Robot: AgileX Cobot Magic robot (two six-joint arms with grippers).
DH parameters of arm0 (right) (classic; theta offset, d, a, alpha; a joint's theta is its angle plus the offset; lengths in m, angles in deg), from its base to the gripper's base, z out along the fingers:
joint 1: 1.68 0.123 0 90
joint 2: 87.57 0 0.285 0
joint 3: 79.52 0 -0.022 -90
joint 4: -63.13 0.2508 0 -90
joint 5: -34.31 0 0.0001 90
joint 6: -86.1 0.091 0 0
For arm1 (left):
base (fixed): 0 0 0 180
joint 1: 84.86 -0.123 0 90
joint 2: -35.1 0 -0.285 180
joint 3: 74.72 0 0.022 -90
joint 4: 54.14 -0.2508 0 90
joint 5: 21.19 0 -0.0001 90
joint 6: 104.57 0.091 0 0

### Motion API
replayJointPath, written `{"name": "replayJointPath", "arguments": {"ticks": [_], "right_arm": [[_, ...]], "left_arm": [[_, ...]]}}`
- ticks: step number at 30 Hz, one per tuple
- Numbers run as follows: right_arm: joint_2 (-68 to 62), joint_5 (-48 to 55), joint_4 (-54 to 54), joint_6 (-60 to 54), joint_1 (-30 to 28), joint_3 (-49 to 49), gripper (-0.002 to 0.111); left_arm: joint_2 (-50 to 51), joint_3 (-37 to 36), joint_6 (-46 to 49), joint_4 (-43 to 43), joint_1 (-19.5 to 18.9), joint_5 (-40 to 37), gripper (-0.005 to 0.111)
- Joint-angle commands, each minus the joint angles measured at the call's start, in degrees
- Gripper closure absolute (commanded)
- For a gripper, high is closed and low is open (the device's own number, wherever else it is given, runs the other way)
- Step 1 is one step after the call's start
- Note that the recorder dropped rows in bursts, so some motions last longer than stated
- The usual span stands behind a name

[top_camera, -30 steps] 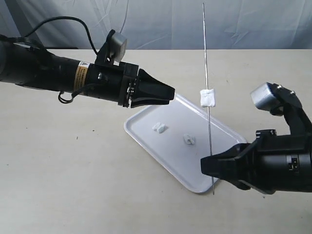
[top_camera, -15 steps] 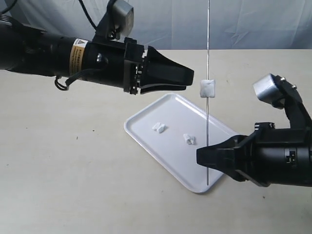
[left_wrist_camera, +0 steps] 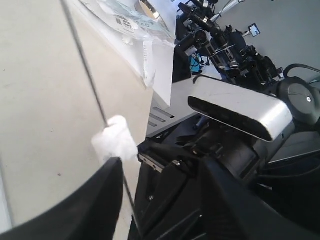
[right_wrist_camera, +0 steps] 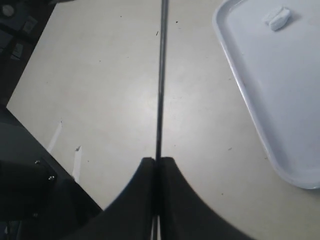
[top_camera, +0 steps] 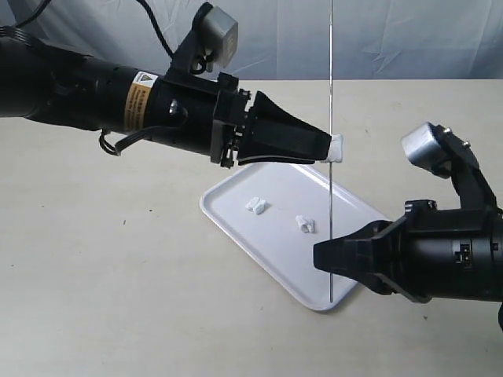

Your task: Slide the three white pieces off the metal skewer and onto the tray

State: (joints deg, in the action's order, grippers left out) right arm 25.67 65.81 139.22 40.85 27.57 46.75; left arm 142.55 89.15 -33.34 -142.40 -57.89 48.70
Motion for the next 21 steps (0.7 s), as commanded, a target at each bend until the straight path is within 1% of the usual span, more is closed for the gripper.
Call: {"name": "replayJointPath", "arguments": {"ticks": [1,7,9,11,15,18,21], "right_arm": [[-0.1,1.4,1.3,-1.3,0.1,0.3,0.109],[-0.1,3.3,4.8,-4.0,0.1,0.3,0.109],[-0.1,3.7,6.2,-5.3,0.1,0.3,0.109],[-0.1,3.7,6.3,-5.3,0.1,0.3,0.109],[-0.1,4.1,6.4,-5.6,0.1,0.3,0.109],[-0.1,3.7,6.4,-5.6,0.1,0.3,0.109],[-0.1,3.6,6.3,-5.6,0.1,0.3,0.109]], "left_arm": [[0.0,-0.1,-0.2,-0.7,-1.3,0.0,0.061],[0.1,-0.1,0.1,0.2,-1.3,-2.0,0.061],[0.5,-0.1,0.1,0.8,-1.3,-1.6,0.061],[1.3,-0.1,0.2,2.6,-1.1,0.1,0.061],[3.1,-0.1,1.0,6.5,-1.1,0.1,0.061],[3.8,-0.1,1.3,6.7,-1.1,0.1,0.066],[3.8,-0.1,1.5,6.5,-1.1,0.1,0.074]]}}
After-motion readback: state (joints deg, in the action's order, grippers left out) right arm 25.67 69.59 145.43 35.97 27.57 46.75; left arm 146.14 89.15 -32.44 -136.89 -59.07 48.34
